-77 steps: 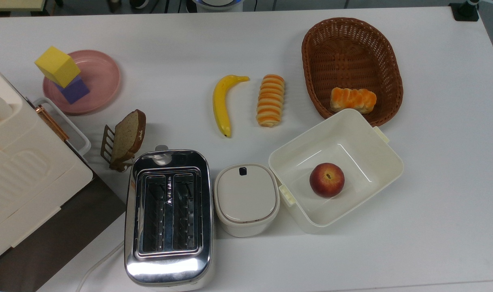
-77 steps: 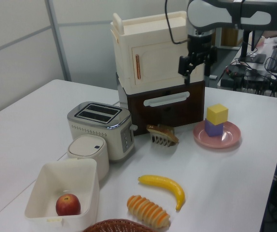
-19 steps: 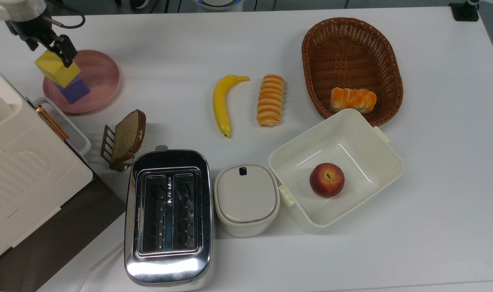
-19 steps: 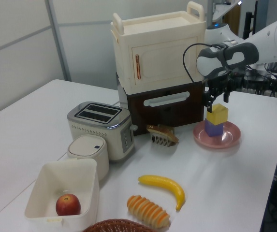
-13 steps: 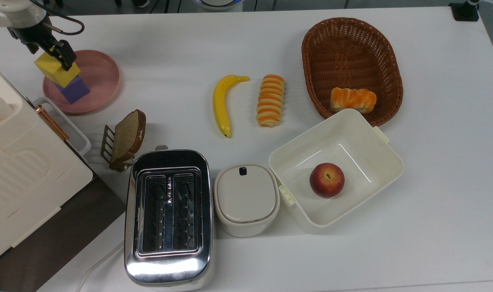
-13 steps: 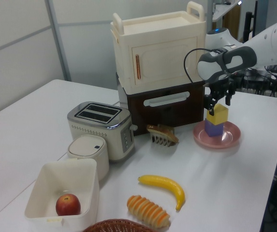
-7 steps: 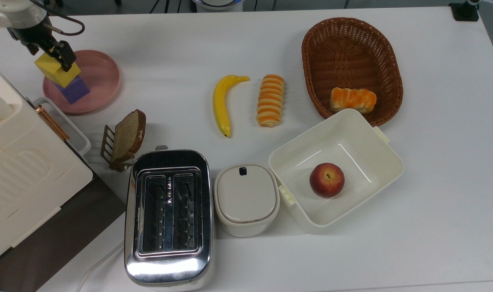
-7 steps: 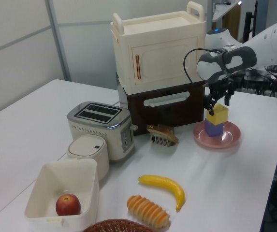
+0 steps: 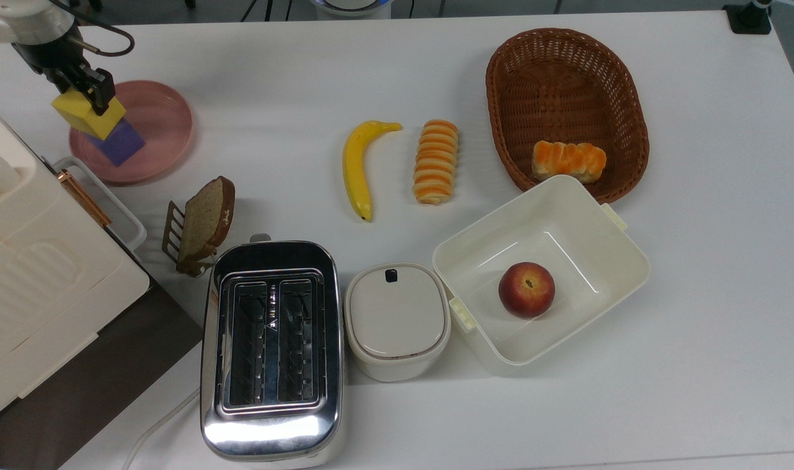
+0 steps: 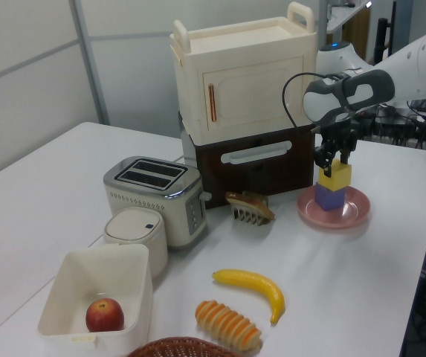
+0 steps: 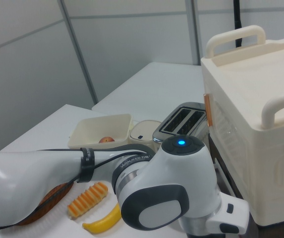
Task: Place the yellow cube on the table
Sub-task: 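Lift the yellow cube off the purple cube and carry it away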
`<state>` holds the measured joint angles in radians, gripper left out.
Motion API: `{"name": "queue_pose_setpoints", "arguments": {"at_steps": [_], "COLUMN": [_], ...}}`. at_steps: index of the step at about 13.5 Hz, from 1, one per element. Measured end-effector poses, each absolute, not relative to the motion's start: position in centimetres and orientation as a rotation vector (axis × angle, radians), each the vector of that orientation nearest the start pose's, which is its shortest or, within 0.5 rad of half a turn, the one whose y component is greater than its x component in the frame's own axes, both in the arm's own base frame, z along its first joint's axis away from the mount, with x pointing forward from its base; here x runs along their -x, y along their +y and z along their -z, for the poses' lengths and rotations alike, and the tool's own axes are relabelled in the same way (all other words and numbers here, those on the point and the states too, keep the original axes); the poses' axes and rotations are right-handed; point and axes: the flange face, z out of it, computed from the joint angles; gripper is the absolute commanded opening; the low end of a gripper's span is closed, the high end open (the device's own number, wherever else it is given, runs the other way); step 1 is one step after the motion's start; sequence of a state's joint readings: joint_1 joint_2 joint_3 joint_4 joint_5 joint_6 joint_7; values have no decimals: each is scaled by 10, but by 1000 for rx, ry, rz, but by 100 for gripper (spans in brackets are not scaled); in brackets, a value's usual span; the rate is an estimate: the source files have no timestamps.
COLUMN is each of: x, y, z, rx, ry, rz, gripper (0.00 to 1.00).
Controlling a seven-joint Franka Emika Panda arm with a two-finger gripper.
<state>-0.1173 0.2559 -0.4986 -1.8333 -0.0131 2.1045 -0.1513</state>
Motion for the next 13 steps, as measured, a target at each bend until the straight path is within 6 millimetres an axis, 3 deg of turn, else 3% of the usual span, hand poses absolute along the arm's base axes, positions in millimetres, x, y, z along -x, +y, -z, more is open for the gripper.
{"name": "queue_pose_setpoints", "arguments": {"at_steps": [4, 6, 7, 9, 10, 13], "x": [-520, -524, -523, -521, -524, -551], "y": [-341, -331, -322, -292, -278, -214], "z": [-416, -434, -456, -498, -507, -507], "rx": [3199, 3195, 3183, 3157, 3154, 3146], "ry": [710, 681, 658, 579, 541, 445], "rz": [6, 58, 99, 152, 165, 167], "gripper": [28, 28, 28, 28, 28, 28]}}
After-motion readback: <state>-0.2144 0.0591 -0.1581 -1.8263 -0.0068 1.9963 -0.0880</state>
